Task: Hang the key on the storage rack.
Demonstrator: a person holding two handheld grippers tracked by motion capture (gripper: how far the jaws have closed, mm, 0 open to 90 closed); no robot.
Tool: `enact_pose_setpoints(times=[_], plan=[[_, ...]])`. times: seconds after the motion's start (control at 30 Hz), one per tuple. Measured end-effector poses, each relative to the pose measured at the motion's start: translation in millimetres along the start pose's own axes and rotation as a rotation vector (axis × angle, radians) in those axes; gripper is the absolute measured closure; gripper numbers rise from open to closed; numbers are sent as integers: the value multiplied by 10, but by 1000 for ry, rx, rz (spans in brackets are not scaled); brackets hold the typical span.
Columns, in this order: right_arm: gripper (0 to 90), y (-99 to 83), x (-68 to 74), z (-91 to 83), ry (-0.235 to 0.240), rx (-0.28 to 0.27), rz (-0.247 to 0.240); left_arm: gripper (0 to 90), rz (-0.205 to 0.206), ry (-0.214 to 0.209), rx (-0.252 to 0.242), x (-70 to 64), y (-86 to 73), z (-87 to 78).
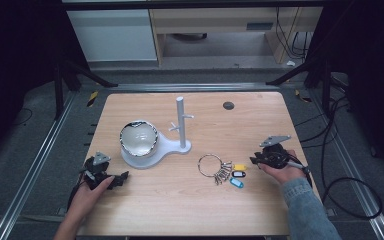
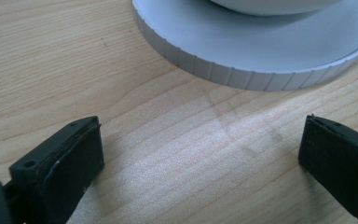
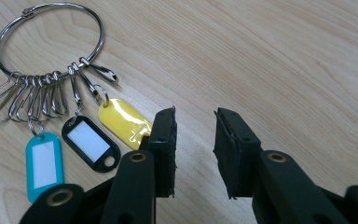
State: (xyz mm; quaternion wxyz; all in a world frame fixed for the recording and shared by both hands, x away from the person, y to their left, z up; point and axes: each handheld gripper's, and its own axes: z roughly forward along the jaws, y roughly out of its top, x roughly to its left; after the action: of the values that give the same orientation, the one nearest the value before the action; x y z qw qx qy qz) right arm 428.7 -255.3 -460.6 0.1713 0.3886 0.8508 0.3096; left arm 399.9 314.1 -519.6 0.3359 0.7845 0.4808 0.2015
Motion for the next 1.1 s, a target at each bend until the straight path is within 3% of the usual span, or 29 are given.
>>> enact_pose_setpoints(times=[0.23,0.47,0.63,0.77,1.1], plan=[[767,29,15,-3,20,3,-21,0,2,0,2,1,0,-1],[752,40,60,41,46,10,-46,0,2,1,2,-1,-1,-3],[726,92,138,119,87,1,-54,0,1,1,2,-1,-1,-3],[739,204,253,224,107,9,-90,0,2,0,2,-1,-1,-3],[840,280,345,421,123,43,-119,0,2,0,2,-1,-1,-3]])
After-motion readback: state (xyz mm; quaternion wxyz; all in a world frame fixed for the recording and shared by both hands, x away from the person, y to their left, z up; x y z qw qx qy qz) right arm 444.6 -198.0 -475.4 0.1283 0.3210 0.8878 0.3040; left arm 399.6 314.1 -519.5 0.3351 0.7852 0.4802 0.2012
